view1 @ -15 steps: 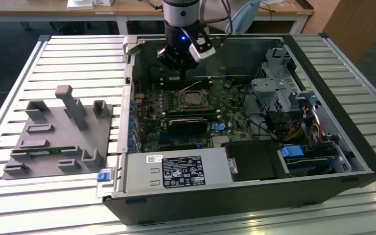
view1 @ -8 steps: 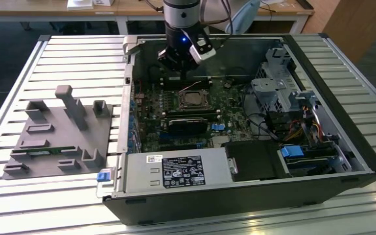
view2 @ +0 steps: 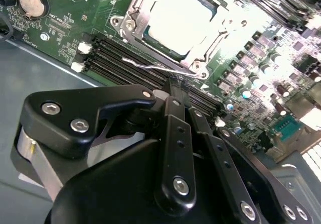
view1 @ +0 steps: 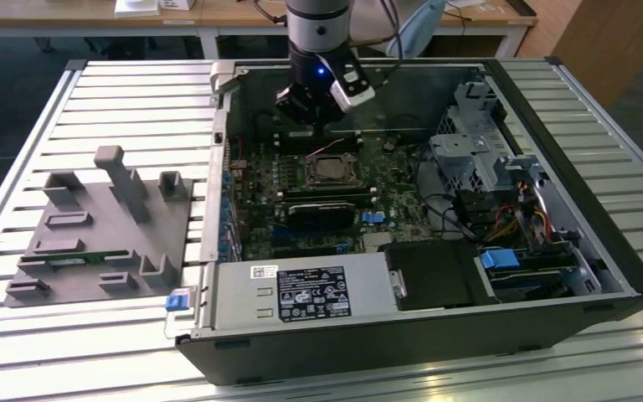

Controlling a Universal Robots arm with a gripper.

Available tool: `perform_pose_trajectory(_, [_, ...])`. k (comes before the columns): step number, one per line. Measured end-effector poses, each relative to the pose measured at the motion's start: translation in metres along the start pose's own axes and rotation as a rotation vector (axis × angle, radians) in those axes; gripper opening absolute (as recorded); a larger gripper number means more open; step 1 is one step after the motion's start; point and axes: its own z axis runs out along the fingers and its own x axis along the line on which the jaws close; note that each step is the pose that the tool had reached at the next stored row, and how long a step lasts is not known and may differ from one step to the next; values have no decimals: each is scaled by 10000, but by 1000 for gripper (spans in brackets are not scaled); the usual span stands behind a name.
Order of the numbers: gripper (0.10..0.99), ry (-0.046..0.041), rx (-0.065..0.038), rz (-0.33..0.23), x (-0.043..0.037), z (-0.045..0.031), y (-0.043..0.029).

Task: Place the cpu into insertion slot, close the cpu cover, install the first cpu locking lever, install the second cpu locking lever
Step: 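Install the first cpu locking lever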

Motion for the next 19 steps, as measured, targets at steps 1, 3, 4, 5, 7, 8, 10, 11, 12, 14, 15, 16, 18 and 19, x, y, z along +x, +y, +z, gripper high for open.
perform_pose_trajectory(1, [106, 2, 0, 0, -7, 8, 2])
perform_pose_trajectory(3, [106, 6, 1, 0, -15, 21, 2])
perform_pose_trajectory(4, [106, 7, 1, 1, -15, 24, 2])
perform_pose_trajectory(5, [106, 9, 3, 2, -15, 25, 2])
perform_pose_trajectory(7, [106, 7, 2, 0, -17, 29, 2])
perform_pose_trajectory(8, [106, 8, 2, 0, -19, 31, 1])
perform_pose_trajectory(10, [106, 8, 2, 0, -24, 34, 1])
perform_pose_trajectory(11, [106, 8, 2, 0, -25, 35, 1])
perform_pose_trajectory(12, [106, 6, 1, 1, -26, 38, 1])
perform_pose_trajectory(14, [106, 5, 0, 0, -34, 48, 2])
perform_pose_trajectory(15, [106, 6, 1, 0, -38, 56, 3])
perform_pose_trajectory(16, [106, 8, 2, 1, -43, 66, 4])
perform_pose_trajectory(18, [106, 10, 2, 1, -57, 81, 5])
perform_pose_trajectory(19, [106, 11, 2, 1, -65, 85, 5])
